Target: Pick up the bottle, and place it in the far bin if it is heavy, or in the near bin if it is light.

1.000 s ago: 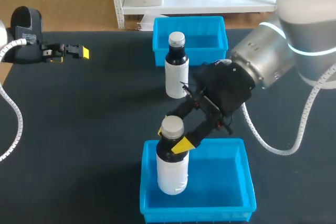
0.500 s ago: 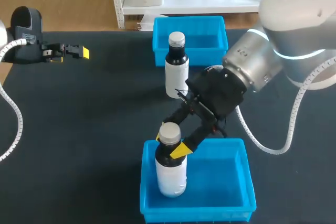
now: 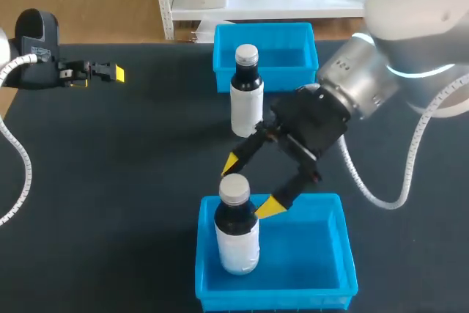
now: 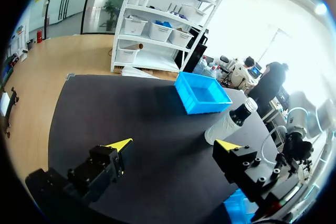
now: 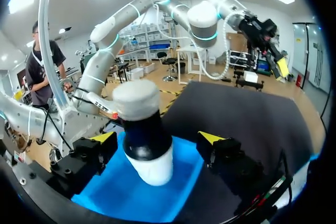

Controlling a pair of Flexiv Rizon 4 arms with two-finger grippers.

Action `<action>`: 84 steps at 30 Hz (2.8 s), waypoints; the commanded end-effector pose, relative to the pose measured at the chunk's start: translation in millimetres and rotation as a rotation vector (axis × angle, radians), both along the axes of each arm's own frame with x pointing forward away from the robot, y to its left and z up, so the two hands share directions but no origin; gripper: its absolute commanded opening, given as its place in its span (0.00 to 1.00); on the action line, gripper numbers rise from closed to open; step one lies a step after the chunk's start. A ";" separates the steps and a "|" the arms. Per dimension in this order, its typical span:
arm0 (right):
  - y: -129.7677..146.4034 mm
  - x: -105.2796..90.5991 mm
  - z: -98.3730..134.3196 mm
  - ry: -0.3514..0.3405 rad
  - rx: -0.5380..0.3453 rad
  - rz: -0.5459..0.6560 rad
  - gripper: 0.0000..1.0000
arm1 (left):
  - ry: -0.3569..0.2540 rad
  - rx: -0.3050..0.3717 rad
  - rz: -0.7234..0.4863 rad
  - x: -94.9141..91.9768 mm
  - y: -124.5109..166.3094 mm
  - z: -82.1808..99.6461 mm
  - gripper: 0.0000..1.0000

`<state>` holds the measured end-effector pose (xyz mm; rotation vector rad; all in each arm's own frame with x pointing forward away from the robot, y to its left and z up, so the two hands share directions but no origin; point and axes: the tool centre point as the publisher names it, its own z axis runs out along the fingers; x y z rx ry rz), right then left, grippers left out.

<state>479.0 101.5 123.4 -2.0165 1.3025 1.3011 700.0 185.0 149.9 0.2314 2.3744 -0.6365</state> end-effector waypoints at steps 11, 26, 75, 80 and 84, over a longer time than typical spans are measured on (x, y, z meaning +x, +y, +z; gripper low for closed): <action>-90.1 120.6 14.9 -0.050 -0.091 -0.413 1.00 | 0.000 0.000 0.000 0.0 0.0 0.0 1.00; -104.2 240.1 13.4 -0.083 -0.099 -0.600 1.00 | 0.000 0.000 0.000 0.0 0.0 0.0 1.00; -4.0 257.8 0.2 -0.021 0.020 -0.464 1.00 | 0.000 0.000 0.000 0.0 0.0 0.0 1.00; -0.9 255.8 -2.7 -0.017 0.016 -0.457 1.00 | 0.000 0.000 0.000 0.0 0.0 0.0 1.00; -0.7 255.3 -3.1 -0.016 0.015 -0.458 1.00 | 0.000 0.000 0.000 0.0 0.0 0.0 1.00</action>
